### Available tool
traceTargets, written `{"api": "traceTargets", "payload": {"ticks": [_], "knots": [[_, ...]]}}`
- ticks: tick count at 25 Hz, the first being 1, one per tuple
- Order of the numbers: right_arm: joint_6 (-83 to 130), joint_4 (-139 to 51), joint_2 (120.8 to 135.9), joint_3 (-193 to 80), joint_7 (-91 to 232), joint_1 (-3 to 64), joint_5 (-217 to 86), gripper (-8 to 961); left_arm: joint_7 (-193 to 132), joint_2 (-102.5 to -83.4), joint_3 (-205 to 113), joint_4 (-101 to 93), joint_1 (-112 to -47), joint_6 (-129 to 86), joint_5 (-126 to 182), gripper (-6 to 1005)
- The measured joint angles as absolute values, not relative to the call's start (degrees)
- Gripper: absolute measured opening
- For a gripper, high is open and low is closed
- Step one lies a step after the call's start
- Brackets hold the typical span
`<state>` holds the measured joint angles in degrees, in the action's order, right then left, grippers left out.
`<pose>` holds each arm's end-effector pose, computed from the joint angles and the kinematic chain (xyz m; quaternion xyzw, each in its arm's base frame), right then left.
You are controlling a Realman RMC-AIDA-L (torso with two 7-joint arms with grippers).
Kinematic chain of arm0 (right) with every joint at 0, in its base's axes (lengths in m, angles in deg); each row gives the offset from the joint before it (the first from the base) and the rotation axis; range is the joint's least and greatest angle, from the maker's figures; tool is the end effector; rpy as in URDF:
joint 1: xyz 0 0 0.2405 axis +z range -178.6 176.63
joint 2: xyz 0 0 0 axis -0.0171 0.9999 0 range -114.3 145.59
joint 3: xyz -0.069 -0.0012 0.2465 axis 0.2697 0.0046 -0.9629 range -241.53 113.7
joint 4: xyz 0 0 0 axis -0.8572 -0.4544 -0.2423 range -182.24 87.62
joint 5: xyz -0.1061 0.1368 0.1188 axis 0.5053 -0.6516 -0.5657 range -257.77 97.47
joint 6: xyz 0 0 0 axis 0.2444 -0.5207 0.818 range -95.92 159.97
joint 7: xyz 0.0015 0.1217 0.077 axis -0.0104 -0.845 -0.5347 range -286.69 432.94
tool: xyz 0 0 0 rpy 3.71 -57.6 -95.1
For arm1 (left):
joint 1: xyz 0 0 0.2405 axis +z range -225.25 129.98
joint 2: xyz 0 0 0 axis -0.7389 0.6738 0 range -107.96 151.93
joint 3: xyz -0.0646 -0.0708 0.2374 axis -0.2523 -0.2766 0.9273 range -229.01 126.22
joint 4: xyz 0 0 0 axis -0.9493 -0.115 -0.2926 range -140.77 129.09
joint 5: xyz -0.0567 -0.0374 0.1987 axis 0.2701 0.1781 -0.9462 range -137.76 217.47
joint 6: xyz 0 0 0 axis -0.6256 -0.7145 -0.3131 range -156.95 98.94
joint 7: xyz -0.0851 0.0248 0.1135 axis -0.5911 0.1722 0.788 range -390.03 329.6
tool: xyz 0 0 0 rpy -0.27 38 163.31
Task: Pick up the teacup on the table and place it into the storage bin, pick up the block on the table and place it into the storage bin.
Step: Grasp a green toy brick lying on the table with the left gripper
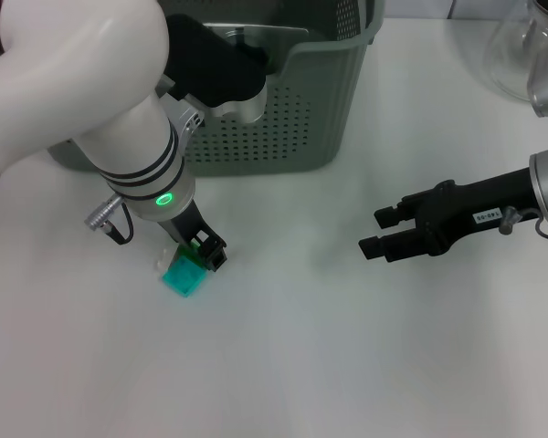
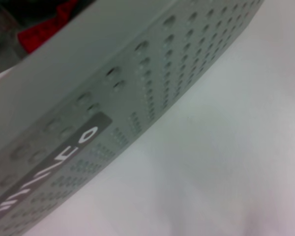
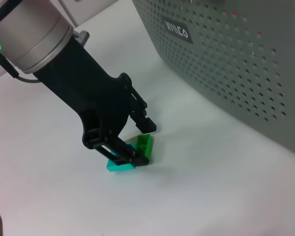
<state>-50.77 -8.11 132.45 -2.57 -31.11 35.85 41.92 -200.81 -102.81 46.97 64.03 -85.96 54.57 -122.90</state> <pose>0.2401 0.3459 -0.0346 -0.9541 0.2938 0.0522 0.0257 -0.1706 0.3354 -0.0774 -0.8610 -0.3611 0.2822 0.2207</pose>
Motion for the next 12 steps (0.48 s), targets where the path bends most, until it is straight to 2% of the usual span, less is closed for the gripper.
{"api": "traceTargets", "payload": {"ticks": [12], "knots": [[-50.8, -8.1, 132.45, -2.6, -31.1, 35.7, 41.9, 674, -200.8, -102.82, 47.8, 63.9, -86.0, 54.6, -122.9, 451]]}}
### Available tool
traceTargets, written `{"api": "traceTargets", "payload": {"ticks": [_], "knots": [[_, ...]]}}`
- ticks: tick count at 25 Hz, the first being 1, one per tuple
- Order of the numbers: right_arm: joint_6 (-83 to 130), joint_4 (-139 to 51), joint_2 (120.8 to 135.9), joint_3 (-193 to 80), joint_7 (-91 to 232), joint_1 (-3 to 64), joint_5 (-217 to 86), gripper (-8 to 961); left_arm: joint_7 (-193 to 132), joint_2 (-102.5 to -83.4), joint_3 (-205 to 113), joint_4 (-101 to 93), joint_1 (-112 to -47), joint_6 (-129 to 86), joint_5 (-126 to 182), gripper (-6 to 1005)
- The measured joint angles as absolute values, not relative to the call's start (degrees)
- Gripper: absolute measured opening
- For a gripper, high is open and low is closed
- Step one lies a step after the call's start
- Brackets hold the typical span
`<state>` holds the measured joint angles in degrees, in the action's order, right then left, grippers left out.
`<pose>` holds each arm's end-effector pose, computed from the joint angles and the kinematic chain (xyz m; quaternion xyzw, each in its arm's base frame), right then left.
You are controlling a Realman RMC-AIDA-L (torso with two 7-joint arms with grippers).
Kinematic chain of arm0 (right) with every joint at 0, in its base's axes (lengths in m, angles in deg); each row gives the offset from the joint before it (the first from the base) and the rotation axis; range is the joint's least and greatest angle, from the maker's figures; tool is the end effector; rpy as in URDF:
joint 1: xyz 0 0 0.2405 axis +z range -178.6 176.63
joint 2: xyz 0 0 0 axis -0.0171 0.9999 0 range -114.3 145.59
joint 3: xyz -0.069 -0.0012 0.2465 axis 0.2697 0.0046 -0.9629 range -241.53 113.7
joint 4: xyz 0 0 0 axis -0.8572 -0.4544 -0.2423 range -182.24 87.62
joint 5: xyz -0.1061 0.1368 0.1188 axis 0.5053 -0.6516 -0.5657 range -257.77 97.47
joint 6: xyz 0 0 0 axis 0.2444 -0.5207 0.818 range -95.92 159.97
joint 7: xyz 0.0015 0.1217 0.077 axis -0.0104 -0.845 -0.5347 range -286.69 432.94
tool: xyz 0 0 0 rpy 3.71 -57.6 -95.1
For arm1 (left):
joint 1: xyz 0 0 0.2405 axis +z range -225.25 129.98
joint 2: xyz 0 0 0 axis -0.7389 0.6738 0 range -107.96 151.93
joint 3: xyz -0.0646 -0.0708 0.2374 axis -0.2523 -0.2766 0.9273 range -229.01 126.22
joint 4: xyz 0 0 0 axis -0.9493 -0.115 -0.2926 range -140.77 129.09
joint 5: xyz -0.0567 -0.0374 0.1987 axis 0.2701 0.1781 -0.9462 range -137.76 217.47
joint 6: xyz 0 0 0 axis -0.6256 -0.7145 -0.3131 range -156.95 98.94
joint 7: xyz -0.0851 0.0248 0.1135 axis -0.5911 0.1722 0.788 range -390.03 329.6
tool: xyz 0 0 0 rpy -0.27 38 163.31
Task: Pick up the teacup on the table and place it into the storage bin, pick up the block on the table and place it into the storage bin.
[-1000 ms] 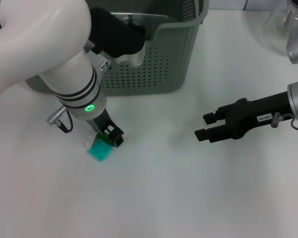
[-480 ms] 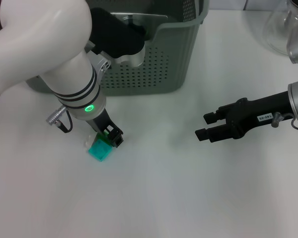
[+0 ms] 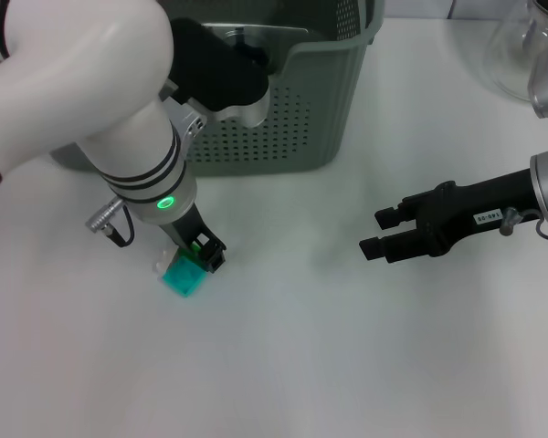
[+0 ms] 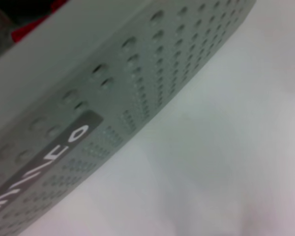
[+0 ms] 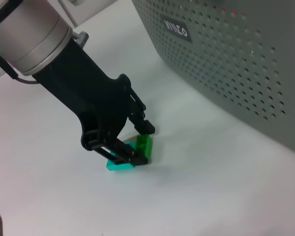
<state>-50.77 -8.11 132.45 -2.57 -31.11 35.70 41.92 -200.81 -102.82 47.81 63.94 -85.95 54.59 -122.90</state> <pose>0.2410 0.3453 -0.0346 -0.9537 0.2950 0.0522 0.0258 -0.1706 0.3337 -0.0795 -0.8621 -0.3559 0.2869 0.2187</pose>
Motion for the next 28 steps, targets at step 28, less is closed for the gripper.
{"api": "traceTargets", "payload": {"ticks": [28], "knots": [[-50.9, -7.7, 132.04, -2.7, -30.9, 35.3, 41.9, 674, -182.8, -102.35, 19.4, 94.6, -75.2, 73.6, -95.1, 403]]}}
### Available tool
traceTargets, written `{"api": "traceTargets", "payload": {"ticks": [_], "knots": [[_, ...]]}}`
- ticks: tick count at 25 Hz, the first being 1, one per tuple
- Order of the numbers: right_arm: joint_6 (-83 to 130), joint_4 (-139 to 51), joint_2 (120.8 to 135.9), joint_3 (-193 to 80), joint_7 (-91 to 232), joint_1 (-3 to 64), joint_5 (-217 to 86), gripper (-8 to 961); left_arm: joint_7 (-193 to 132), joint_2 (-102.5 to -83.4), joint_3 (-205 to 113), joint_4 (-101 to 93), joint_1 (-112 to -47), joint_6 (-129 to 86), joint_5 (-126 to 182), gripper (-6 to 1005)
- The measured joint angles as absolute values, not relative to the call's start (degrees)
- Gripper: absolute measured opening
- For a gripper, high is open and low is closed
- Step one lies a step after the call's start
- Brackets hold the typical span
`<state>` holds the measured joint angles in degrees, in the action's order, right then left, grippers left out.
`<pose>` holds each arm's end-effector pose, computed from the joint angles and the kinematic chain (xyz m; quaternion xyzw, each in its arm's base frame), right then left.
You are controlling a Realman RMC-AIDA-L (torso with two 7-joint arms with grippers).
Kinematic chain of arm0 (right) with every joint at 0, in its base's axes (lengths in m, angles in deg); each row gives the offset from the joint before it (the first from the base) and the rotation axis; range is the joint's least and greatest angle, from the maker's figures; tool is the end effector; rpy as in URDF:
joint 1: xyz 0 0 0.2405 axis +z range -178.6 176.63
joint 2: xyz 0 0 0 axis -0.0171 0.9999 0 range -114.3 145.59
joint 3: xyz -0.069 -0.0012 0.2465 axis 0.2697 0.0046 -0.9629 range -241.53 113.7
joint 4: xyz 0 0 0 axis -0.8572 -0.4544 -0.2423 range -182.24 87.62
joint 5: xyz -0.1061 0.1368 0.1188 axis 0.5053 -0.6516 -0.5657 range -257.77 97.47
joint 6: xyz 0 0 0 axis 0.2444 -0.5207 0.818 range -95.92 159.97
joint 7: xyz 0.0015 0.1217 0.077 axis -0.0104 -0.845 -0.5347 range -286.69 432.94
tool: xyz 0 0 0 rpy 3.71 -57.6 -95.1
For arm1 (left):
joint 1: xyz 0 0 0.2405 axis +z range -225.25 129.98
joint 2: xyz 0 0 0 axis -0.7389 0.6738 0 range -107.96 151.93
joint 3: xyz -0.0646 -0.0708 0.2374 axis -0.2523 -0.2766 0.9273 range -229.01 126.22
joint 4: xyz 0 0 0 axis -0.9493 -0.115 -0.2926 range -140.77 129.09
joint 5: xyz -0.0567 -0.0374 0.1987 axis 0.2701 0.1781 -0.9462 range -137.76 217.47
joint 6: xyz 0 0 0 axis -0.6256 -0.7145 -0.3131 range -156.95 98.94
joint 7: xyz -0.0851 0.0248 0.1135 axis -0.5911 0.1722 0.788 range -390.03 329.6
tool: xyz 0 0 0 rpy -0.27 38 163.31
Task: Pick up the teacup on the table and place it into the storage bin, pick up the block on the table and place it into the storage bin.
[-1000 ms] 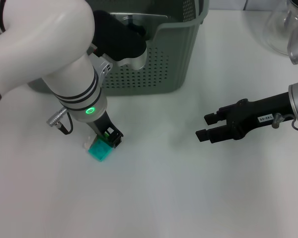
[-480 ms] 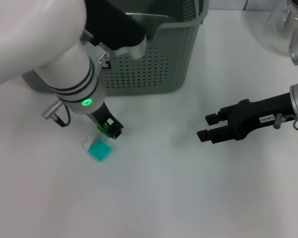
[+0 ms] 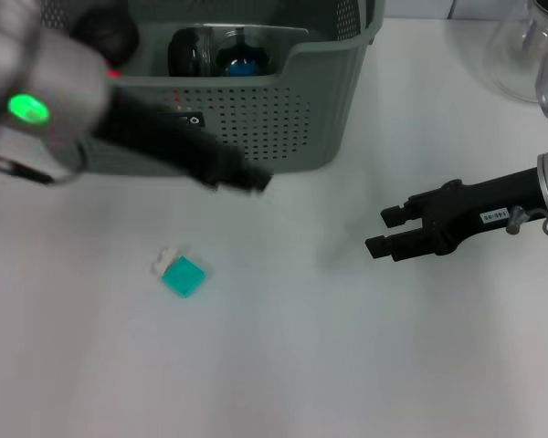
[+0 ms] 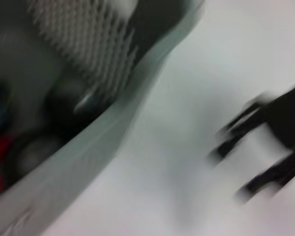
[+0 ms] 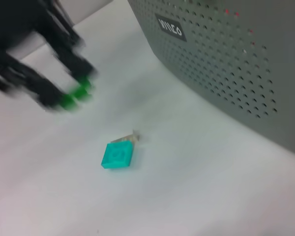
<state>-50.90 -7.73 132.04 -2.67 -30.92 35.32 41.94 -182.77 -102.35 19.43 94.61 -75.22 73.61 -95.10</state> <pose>0.2439 0.3456 -0.0306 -0.9540 0.2941 0.0506 0.0302 -0.1202 0.3060 0.0342 -0.9305 -0.3435 0.0173 0.1259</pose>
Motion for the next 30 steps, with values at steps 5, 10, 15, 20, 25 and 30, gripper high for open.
{"api": "traceTargets", "payload": {"ticks": [5, 10, 15, 20, 25, 30], "knots": [[-51.3, -7.6, 132.0, -3.0, -31.0, 35.3, 41.9, 674, -177.9, -101.76, 1.4, 95.0, -79.0, 73.7, -83.9, 404], [-51.3, -7.6, 132.02, -3.0, -31.9, 35.5, 41.9, 674, -178.8, -100.1, 2.1, 88.9, -85.5, 62.2, -95.4, 403], [-51.3, -7.5, 132.01, -2.8, -32.6, 35.9, 41.9, 674, -179.6, -99.44, 2.7, 73.2, -95.3, 55.0, -110.9, 402], [-51.2, -7.4, 132.02, -2.7, -32.6, 36.0, 41.9, 674, -180.2, -98.15, 2.7, 58.0, -102.4, 48.9, -119.9, 443], [-51.1, -7.4, 132.01, -2.7, -32.6, 36.0, 41.9, 674, -180.6, -98.6, 3.0, 55.4, -103.8, 45.6, -122.5, 494], [-51.1, -7.4, 131.84, -2.8, -32.3, 36.0, 41.9, 674, -180.8, -98.73, 3.2, 56.6, -103.6, 45.7, -122.4, 545]]}}
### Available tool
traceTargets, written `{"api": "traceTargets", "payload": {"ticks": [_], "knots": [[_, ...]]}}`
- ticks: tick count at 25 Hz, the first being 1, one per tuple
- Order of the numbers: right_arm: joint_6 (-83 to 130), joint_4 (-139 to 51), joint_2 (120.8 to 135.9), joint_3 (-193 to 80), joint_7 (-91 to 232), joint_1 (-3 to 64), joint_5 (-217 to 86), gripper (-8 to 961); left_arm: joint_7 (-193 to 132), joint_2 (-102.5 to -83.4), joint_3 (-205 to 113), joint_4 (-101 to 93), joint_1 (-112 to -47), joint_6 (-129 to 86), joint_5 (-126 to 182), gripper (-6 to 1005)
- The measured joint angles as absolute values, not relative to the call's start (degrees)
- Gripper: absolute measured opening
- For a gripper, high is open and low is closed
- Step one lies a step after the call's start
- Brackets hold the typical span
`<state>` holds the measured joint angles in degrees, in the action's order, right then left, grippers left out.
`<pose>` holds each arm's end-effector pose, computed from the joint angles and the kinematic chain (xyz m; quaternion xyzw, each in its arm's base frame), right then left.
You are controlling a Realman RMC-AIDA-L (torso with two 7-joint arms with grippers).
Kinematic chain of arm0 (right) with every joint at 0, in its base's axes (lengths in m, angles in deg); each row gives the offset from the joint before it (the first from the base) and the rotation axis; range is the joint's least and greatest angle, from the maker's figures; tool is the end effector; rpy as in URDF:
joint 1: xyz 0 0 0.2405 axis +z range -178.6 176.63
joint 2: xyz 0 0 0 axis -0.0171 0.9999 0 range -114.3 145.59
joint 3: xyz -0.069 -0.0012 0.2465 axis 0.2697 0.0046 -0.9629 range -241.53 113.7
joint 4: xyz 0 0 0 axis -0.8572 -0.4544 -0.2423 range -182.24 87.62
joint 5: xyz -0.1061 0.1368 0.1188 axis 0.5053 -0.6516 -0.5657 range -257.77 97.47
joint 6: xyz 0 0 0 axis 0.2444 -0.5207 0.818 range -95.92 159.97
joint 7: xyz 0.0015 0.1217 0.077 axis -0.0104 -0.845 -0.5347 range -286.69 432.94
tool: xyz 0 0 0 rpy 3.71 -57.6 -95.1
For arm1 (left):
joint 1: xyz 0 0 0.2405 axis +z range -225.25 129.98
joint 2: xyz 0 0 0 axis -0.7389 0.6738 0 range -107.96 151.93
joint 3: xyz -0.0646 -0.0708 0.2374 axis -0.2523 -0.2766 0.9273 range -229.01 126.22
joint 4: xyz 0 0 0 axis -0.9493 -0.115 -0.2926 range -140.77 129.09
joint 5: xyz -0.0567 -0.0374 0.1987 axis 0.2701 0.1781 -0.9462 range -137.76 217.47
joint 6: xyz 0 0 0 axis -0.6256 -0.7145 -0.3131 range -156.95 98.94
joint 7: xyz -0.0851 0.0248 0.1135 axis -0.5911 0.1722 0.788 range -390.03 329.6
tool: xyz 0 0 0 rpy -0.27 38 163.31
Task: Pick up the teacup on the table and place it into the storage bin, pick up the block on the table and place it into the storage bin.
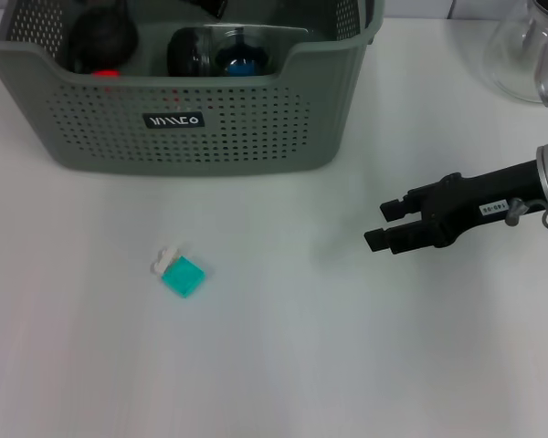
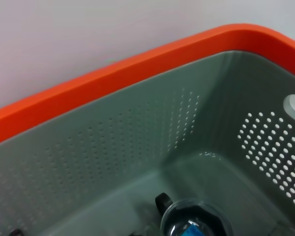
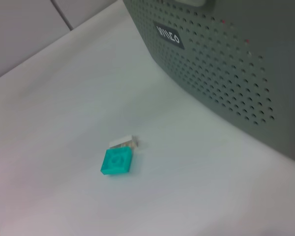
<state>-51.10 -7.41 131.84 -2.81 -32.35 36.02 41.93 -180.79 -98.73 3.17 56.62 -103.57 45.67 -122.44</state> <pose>0.2395 0.3496 -0.0282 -0.9526 0.2983 0.0513 0.0312 -0.1240 0.4582 0.0408 -0.8676 -0.3698 0.0556 0.3279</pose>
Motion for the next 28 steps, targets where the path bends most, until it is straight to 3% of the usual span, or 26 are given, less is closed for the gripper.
{"api": "traceTargets", "payload": {"ticks": [6, 11, 18, 25, 28], "knots": [[-51.0, -7.6, 131.69, -2.9, -32.1, 35.8, 41.9, 674, -177.0, -98.91, 1.7, 74.9, -94.8, 53.7, -107.2, 785], [-51.2, -7.3, 131.65, -3.0, -32.0, 35.5, 41.9, 674, -168.8, -98.67, -2.7, 91.0, -82.9, 62.3, -80.6, 840], [-51.2, -7.3, 131.58, -3.3, -32.3, 35.5, 41.9, 674, -152.0, -100.06, -2.7, 102.0, -71.9, 79.1, -67.4, 839], [-51.1, -7.8, 131.79, -4.8, -33.2, 35.9, 41.9, 674, -144.8, -100.08, 4.0, 104.3, -68.5, 86.7, -76.6, 837], [-51.0, -7.9, 132.1, -4.8, -34.0, 36.0, 41.8, 674, -141.4, -101.11, 11.6, 104.0, -68.9, 86.1, -88.0, 836]]}}
